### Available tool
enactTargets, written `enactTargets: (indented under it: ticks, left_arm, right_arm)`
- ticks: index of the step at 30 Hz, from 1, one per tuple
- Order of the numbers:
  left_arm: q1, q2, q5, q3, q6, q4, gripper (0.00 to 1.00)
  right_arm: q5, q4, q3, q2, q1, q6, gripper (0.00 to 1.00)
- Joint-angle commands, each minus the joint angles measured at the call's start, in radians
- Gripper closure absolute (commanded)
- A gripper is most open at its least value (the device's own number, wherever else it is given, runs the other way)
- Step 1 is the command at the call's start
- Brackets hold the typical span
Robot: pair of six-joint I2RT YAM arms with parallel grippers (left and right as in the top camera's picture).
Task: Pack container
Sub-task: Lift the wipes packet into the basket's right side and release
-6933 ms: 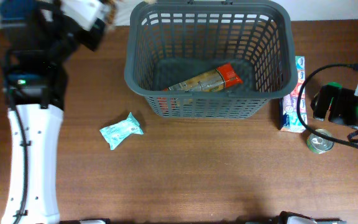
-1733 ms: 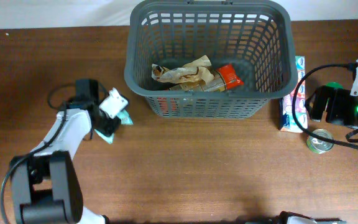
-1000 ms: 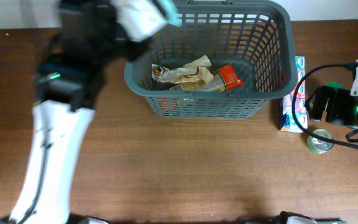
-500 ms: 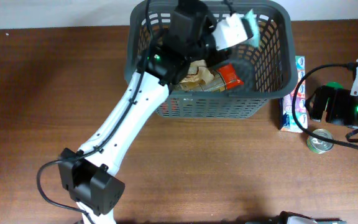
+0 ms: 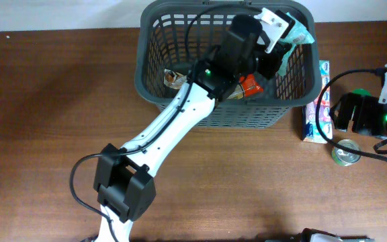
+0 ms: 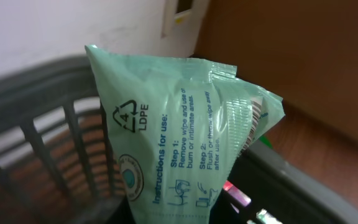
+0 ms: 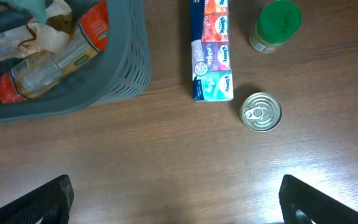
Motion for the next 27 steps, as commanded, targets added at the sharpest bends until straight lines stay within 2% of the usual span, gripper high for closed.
enactTargets:
  ticks: [1, 7, 15, 16, 18, 19, 23, 27]
  left_arm:
    - [-0.006, 0.018, -0.056, 0.018, -0.270, 0.047, 0.98]
    - [-0.008, 0.057, -0.045, 0.018, -0.406, 0.099, 0.98]
    - [-0.013, 0.060, 0.027, 0.018, -0.428, 0.135, 0.96]
    - [-0.013, 0.060, 0.027, 0.018, -0.428, 0.136, 0.76]
    - [-0.014, 0.060, 0.028, 0.018, -0.428, 0.137, 0.15]
    - [-0.014, 0.060, 0.033, 0.018, -0.428, 0.140, 0.01]
    - [-0.011, 0.056, 0.150, 0.018, -0.415, 0.206, 0.01]
    - [0.013, 0.009, 0.304, 0.018, -0.288, 0.208, 0.01]
  right_arm:
    - [-0.013, 0.000, 0.002, 0.003, -0.003, -0.004, 0.01]
    - [-0.014, -0.001, 0.002, 0.003, -0.003, -0.004, 0.01]
    - [-0.014, 0.000, 0.002, 0.003, -0.003, -0.004, 0.01]
    - [-0.014, 0.000, 0.002, 0.003, -0.003, -0.004, 0.01]
    - [-0.014, 0.000, 0.002, 0.003, -0.003, -0.004, 0.01]
    - [-0.013, 0.000, 0.002, 0.003, -0.003, -0.004, 0.01]
    - [-0.013, 0.000, 0.002, 0.003, -0.003, -0.004, 0.01]
    - [-0.013, 0.000, 0.002, 0.003, -0.003, -0.004, 0.01]
